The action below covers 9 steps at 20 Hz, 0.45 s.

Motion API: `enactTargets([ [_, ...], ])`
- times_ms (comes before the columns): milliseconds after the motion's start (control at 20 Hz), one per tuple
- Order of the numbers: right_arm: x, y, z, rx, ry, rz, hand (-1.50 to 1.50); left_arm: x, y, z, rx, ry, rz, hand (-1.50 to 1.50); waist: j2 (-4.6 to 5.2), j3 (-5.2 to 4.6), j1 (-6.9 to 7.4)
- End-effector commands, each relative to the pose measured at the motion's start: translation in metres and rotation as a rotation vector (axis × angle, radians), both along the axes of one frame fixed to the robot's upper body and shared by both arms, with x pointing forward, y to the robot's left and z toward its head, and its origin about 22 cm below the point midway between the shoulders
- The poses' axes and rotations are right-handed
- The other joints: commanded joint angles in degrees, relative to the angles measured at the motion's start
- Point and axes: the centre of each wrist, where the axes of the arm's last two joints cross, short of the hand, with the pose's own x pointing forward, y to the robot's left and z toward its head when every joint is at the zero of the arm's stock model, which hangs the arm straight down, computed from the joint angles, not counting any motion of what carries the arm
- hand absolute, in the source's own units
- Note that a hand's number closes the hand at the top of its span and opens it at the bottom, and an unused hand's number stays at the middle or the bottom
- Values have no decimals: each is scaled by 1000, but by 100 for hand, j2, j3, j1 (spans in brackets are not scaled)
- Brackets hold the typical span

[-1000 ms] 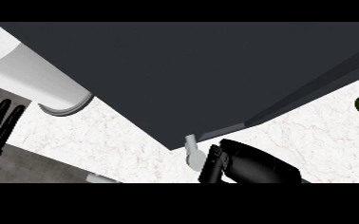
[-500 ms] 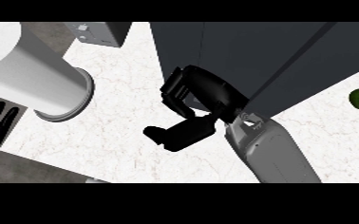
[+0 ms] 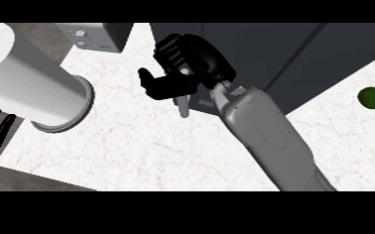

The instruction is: Pick up the bottled water, place it into the cabinet and close the cabinet

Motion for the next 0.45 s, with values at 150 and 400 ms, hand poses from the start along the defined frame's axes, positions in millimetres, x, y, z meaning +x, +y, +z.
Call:
enactTargets([
  [150, 37, 0, 25, 171, 17, -206, -150, 0, -1, -3, -8, -6, 18, -150, 76, -15, -99],
  [400, 40, 8, 21, 183, 15, -230, -150, -5, 2, -2, -11, -7, 18, -150, 63, -13, -101],
])
